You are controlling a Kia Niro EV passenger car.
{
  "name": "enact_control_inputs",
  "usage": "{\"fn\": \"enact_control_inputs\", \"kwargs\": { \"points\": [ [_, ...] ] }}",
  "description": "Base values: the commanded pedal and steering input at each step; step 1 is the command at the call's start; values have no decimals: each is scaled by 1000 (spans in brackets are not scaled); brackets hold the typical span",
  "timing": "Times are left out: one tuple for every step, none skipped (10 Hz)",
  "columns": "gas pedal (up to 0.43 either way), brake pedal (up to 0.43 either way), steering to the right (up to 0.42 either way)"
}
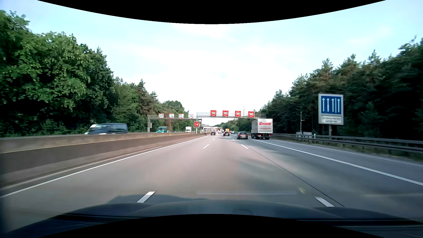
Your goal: Follow the waypoints while adhering to traffic rules and regulations
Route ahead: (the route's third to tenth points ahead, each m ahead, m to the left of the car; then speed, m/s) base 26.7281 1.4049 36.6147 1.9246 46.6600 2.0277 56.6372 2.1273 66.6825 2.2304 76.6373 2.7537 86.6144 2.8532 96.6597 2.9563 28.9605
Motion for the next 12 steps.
{"fn": "enact_control_inputs", "kwargs": {
  "points": [
    [138, 0, -3],
    [138, 0, -3],
    [138, 0, -4],
    [118, 0, -4],
    [110, 0, -4],
    [87, 0, -4],
    [79, 0, -4],
    [47, 0, -4],
    [20, 0, -4],
    [0, 0, -4],
    [0, 0, -4],
    [0, 0, -4]
  ]
}}
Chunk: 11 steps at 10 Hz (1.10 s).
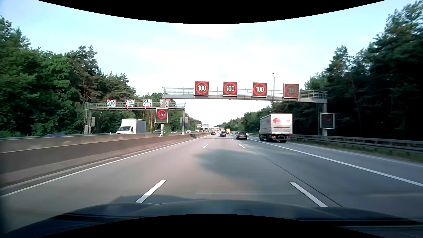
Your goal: Follow the waypoints while adhering to traffic rules and regulations
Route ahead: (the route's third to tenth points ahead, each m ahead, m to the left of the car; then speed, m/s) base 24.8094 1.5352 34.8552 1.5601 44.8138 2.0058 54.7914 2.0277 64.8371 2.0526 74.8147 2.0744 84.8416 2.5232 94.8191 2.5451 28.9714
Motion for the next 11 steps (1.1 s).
{"fn": "enact_control_inputs", "kwargs": {
  "points": [
    [0, 0, -4],
    [0, 0, -4],
    [0, 0, -4],
    [0, 0, -4],
    [0, 0, -4],
    [0, 0, -4],
    [0, 0, -4],
    [0, 0, -4],
    [0, 0, -4],
    [0, 0, -4],
    [0, 0, -4]
  ]
}}
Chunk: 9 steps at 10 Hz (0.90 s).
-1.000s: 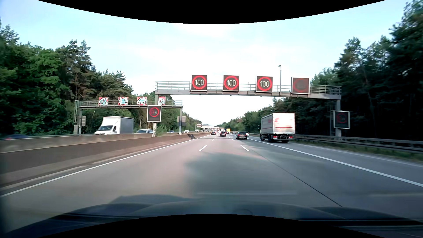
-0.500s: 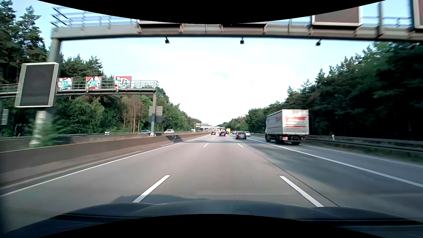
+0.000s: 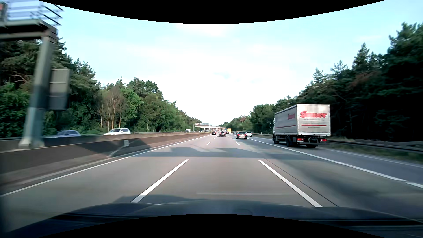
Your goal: Follow the waypoints while adhering to traffic rules and regulations
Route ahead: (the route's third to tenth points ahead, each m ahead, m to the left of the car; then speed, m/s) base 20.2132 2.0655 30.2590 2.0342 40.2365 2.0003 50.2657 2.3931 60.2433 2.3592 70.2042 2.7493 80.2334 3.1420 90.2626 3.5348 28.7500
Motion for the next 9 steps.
{"fn": "enact_control_inputs", "kwargs": {
  "points": [
    [0, 0, -4],
    [0, 0, -4],
    [0, 0, -4],
    [0, 0, -4],
    [0, 0, -4],
    [0, 0, -4],
    [0, 0, -4],
    [0, 0, -4],
    [0, 0, -4]
  ]
}}
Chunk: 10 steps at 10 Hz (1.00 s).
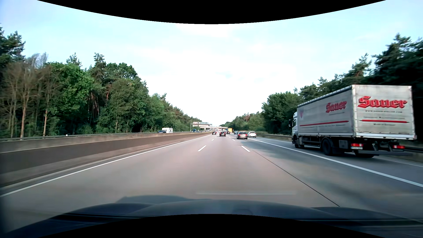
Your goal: Follow the waypoints while adhering to traffic rules and regulations
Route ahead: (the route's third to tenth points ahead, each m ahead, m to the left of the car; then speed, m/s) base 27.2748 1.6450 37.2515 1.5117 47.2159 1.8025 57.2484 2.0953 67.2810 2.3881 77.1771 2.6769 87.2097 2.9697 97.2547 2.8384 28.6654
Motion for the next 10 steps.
{"fn": "enact_control_inputs", "kwargs": {
  "points": [
    [0, 0, -4],
    [0, 0, -4],
    [0, 0, -3],
    [0, 0, -4],
    [0, 0, -4],
    [0, 0, -4],
    [0, 0, -3],
    [0, 0, -4],
    [0, 0, -4],
    [0, 0, -4]
  ]
}}
